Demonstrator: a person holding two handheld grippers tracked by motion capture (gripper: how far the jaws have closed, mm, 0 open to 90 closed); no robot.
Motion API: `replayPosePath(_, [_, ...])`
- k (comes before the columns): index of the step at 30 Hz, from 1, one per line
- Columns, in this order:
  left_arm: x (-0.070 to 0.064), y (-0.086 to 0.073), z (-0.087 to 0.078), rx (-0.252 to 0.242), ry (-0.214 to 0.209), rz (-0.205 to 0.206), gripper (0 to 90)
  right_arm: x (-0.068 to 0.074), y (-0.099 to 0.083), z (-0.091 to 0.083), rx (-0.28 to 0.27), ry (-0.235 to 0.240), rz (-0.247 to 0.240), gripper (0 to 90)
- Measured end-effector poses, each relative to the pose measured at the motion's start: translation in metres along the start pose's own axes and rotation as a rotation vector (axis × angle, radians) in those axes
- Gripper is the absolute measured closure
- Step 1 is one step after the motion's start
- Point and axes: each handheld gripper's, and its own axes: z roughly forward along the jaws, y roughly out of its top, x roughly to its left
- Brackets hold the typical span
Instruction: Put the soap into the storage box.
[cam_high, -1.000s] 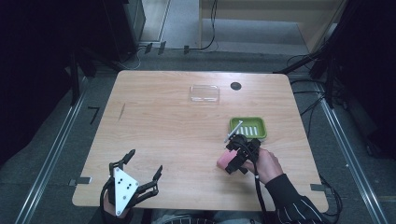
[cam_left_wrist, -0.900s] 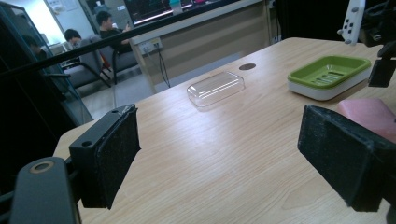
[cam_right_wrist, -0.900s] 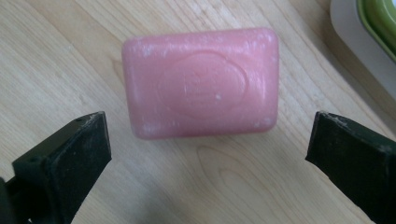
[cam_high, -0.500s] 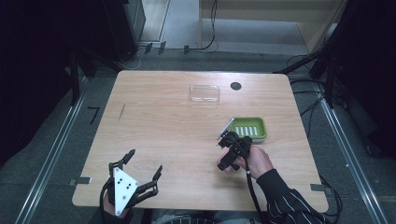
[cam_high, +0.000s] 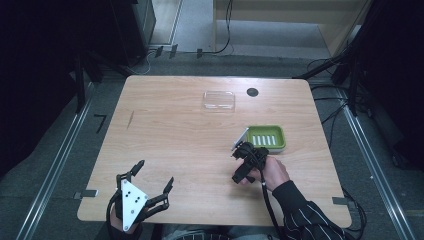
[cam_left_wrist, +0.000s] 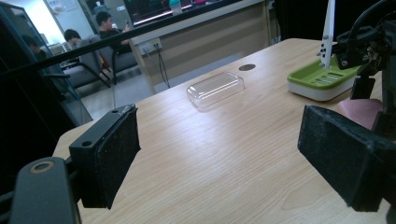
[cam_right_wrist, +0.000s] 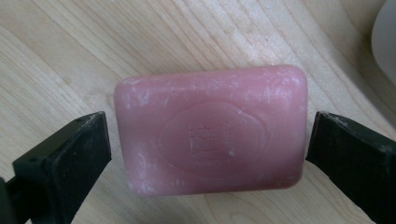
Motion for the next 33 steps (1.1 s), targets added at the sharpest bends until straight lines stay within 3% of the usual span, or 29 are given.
replayPosePath(9, [-0.0003,0.0,0.0,-0.001,0.002,0.0,13.1,-0.0013,0.0,0.0032,-0.002,0.0,0.015,0.0])
replayPosePath(23, [-0.0004,-0.0001,0.0001,-0.001,0.001,0.002,13.1,0.0022,0.0012,0.0073,-0.02,-0.019,-0.003,11.0])
replayPosePath(33, [-0.0002,-0.0001,-0.0001,-0.001,0.001,0.0,13.1,0.006,0.0021,0.0087,-0.006,-0.047,0.013,11.8])
